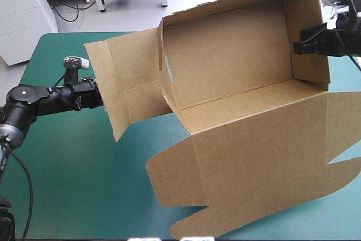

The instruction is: Fold the box

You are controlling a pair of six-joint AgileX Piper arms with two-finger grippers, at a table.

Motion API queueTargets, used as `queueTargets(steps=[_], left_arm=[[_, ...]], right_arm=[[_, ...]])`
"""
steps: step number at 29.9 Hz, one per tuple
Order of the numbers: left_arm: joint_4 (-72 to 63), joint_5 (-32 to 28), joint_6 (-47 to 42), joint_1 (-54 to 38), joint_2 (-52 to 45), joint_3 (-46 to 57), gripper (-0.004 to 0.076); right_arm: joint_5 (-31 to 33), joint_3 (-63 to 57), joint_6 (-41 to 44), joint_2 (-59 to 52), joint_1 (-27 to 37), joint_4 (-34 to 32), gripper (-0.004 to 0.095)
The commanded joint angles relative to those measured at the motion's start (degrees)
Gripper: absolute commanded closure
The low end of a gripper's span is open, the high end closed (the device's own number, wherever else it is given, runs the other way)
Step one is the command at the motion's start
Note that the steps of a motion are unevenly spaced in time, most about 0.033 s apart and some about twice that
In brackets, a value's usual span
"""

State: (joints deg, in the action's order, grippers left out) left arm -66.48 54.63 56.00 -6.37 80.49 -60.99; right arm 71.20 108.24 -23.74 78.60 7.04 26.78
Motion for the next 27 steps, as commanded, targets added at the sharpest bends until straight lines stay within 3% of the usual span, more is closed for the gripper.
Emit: queueTargets(steps=[1,13,16,27], left_arm=[[-13.79,6.05,4.76,-0.25,0.15,-1.21,0.0729],[-22.99,13.87,10.08,4.95,1.35,-1.31,0.0728],[-26.76,18.39,10.6,4.95,1.35,-1.31,0.071],[-29.34,20.18,10.01,4.95,1.25,-4.78,0.0441]], right_arm=[[0.27,1.89,0.32,-1.97,0.36,2.94,0.0931],[-0.41,1.78,0.53,-1.31,0.36,3.6,0.0931],[-0.41,1.65,1.1,-0.85,0.36,3.36,0.093],[-3.17,1.31,1.89,0.14,0.07,3.36,0.0925]])
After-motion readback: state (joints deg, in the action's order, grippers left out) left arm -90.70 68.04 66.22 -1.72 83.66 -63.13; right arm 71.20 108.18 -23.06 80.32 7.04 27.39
